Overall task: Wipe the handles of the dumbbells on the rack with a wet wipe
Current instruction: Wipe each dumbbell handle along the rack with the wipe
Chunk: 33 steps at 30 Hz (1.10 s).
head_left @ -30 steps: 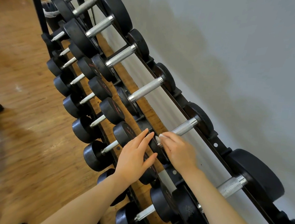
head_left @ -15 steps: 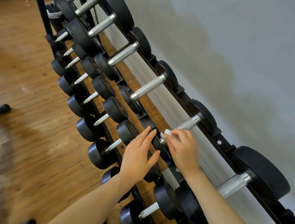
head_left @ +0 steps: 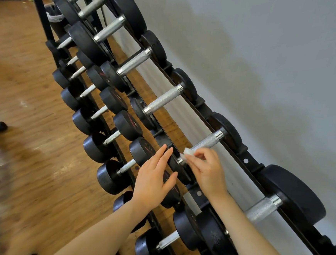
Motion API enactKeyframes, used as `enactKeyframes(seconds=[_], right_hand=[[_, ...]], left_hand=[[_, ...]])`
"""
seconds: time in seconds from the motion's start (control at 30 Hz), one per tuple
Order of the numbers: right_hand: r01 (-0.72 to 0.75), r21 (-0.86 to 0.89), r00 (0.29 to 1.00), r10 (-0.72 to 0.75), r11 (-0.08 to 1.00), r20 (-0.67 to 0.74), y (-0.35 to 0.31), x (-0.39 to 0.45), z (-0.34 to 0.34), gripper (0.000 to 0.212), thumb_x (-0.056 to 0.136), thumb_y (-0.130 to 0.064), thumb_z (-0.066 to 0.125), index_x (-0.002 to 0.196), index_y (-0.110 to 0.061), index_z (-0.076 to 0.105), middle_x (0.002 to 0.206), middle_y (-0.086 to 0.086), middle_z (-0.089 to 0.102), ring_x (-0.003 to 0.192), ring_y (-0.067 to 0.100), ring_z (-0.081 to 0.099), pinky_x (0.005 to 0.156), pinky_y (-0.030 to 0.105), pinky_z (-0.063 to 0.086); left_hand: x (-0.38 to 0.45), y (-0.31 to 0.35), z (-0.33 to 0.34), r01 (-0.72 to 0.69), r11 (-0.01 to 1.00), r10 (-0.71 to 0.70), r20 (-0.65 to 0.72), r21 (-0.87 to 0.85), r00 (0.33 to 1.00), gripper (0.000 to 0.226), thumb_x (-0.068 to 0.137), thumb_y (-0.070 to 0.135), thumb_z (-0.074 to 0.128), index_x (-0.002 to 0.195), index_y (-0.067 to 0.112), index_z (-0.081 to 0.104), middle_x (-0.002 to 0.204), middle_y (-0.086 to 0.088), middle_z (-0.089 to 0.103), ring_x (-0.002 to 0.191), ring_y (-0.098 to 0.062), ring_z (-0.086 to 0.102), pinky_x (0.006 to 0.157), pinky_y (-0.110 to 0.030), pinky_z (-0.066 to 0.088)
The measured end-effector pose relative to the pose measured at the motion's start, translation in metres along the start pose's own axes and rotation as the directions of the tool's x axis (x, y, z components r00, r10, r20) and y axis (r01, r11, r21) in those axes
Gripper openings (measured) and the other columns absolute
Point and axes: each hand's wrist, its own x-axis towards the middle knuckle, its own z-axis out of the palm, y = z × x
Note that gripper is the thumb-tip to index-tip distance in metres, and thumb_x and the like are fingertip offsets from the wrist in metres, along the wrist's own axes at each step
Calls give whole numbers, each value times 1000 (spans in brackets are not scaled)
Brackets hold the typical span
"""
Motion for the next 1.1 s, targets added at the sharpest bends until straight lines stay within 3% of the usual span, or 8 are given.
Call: enactKeyframes(seconds=[0.1, 0.2, 0.27, 0.47, 0.57, 0.7, 0.9, 1.1], right_hand=[[-155, 171, 984, 168, 973, -67, -4, 1, 0, 19, 86, -21, 71, 99, -6, 70, 95, -6, 54, 89, 3, 48, 74, 12, 44], [-160, 270, 987, 148, 950, 62, -16, -5, 5, 29, 90, -34, 61, 100, -7, 68, 95, -8, 54, 92, 2, 52, 77, 13, 46], [-131, 265, 990, 112, 955, 86, -16, -4, 3, 33, 91, -37, 57, 100, -7, 68, 95, -8, 55, 91, 3, 52, 77, 15, 47], [-155, 186, 978, 177, 970, -107, -9, -3, 3, 21, 88, -27, 66, 99, -11, 73, 93, -4, 58, 88, 13, 53, 70, 21, 50], [-102, 193, 994, 109, 976, -26, -11, -6, 5, 21, 88, -26, 65, 103, -12, 71, 94, -1, 58, 88, 16, 55, 69, 28, 52], [-88, 148, 995, 94, 985, -37, 1, -2, -1, 24, 89, -27, 64, 104, -10, 72, 97, -4, 58, 90, 7, 52, 74, 18, 49], [-289, 460, 955, 224, 840, 193, -14, -7, 3, 26, 94, -31, 61, 105, -8, 64, 93, -13, 56, 91, 9, 59, 75, 18, 50], [-268, 416, 963, 248, 869, 102, -7, -6, 0, 25, 93, -27, 61, 104, -5, 64, 92, -16, 53, 90, 7, 58, 75, 17, 50]], left_hand=[[0, -2, 1, 1, 1000, -1, 1, 2, 1000, 68, 91, 54, 40, 154, 34, 21, 162, 13, 16, 141, -10, 30, 110, -24, 19], [1, -2, 4, 7, 1000, -7, 0, -2, 1000, 68, 91, 54, 40, 154, 35, 21, 161, 13, 15, 143, -10, 28, 111, -25, 18], [1, -2, 5, 10, 1000, -10, -4, -6, 1000, 69, 91, 53, 41, 154, 34, 22, 162, 13, 16, 143, -11, 29, 112, -26, 19], [0, -4, 4, 12, 999, -12, 11, -36, 1000, 68, 91, 57, 40, 153, 38, 20, 161, 18, 14, 116, -10, 55, 108, -36, 39], [0, -4, 5, 9, 999, -9, 5, -46, 1000, 68, 90, 58, 39, 153, 38, 21, 161, 16, 15, 119, -11, 55, 108, -40, 40], [0, -4, 5, 10, 999, -9, 11, -34, 1000, 67, 91, 58, 39, 152, 40, 20, 161, 18, 14, 117, -13, 56, 109, -40, 39], [0, -4, 5, 9, 1000, -8, 13, -25, 1000, 67, 91, 56, 41, 152, 37, 23, 161, 15, 16, 120, -12, 55, 110, -33, 34], [1, -5, 5, 5, 1000, -5, 12, -30, 1000, 66, 91, 57, 40, 152, 37, 24, 162, 13, 18, 101, -18, 63, 104, -42, 44]])
